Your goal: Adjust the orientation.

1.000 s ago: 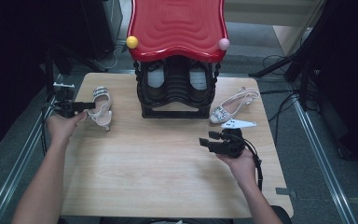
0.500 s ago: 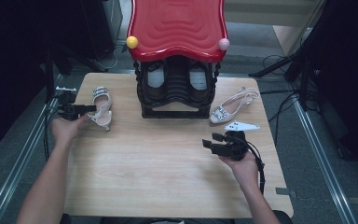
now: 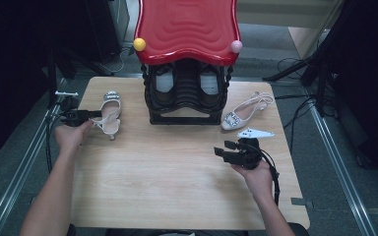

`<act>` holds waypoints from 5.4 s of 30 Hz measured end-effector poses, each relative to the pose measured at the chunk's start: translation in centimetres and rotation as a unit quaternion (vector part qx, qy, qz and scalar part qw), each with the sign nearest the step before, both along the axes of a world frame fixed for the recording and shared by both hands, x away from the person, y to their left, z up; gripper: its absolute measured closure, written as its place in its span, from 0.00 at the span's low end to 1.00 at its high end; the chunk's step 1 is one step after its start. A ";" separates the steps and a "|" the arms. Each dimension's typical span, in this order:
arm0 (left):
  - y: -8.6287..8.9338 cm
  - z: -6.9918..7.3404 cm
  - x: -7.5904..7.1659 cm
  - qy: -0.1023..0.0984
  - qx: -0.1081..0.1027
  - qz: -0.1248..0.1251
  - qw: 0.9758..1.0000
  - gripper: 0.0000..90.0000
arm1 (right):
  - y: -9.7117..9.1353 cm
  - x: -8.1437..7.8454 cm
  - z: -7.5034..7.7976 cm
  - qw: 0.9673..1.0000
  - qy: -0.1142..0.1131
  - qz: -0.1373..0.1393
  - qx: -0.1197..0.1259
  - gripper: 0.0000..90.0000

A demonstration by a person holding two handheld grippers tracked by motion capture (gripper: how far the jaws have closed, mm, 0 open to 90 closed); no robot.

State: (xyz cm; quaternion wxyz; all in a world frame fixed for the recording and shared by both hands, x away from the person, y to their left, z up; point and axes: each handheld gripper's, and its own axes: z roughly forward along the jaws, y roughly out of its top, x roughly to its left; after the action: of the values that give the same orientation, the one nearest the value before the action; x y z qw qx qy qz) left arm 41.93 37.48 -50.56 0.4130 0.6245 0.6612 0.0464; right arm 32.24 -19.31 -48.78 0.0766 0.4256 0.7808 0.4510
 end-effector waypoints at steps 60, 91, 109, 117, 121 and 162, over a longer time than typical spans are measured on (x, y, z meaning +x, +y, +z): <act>-12.5 3.1 -11.7 -0.039 -0.055 -0.189 0.980 0.96 | 3.9 1.9 -0.3 0.999 -0.001 0.050 -0.018 0.50; -20.8 -0.2 -7.6 0.009 -0.031 -0.283 0.959 0.95 | 2.5 -1.0 -1.2 0.999 0.000 0.021 -0.036 0.50; -18.4 2.6 -9.3 -0.034 0.010 -0.262 0.964 0.80 | 4.3 -0.8 -1.6 0.998 -0.005 0.038 -0.042 0.67; -16.4 2.7 -10.3 -0.044 0.016 -0.237 0.970 0.97 | 5.7 -0.3 -2.3 0.997 0.013 0.068 -0.038 0.94; -17.4 1.6 -10.8 -0.024 0.015 -0.256 0.966 0.99 | 6.7 0.1 -3.0 0.996 0.032 0.081 -0.034 1.00; -18.0 0.8 -12.1 -0.030 0.039 -0.263 0.964 0.70 | 7.8 1.2 -2.4 0.995 -0.007 0.085 -0.047 1.00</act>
State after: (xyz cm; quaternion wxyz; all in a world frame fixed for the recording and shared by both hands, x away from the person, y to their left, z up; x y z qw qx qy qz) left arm 29.87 19.52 -49.73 0.4057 0.7904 0.4586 -0.0193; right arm 33.40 -11.50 -51.17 0.0630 0.3504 0.8342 0.4211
